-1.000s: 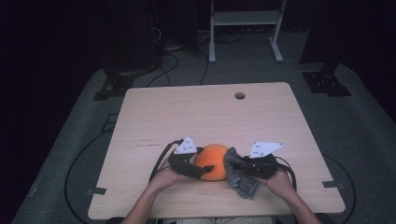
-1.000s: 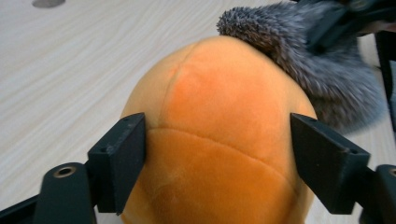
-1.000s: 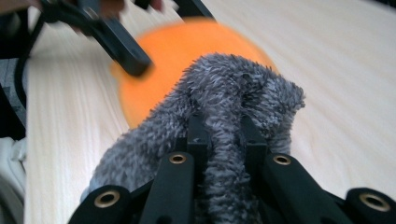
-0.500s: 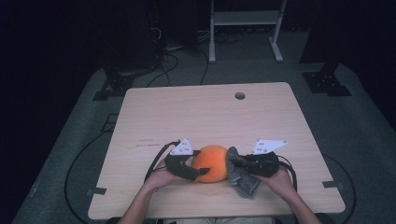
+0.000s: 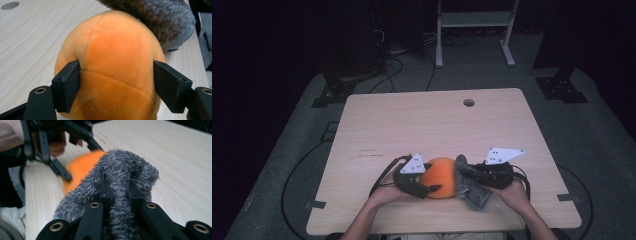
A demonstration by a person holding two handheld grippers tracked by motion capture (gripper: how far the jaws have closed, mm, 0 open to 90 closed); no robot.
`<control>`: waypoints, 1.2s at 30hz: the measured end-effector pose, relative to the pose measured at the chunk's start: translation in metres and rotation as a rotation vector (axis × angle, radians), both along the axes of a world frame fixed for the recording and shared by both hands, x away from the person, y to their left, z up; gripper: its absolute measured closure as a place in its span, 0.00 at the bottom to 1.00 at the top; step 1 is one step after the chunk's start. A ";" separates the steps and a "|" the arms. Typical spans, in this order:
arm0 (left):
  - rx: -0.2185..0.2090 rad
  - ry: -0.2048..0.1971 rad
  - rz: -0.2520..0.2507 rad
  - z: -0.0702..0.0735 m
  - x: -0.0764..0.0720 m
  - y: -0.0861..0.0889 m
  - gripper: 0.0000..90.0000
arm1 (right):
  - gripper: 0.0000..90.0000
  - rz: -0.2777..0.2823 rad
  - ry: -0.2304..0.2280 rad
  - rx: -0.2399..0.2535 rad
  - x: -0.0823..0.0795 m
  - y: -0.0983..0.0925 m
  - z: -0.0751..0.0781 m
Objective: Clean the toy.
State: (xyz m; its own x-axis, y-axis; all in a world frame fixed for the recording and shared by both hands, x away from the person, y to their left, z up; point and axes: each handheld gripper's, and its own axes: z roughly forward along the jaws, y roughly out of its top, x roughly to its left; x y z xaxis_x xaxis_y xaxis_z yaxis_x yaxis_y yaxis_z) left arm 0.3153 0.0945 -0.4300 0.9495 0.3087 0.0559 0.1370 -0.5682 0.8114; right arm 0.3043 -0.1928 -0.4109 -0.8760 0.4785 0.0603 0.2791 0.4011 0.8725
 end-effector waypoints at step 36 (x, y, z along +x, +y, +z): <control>-0.056 0.016 -0.012 0.010 -0.002 -0.011 0.31 | 0.87 0.022 0.028 -0.059 -0.005 -0.005 0.001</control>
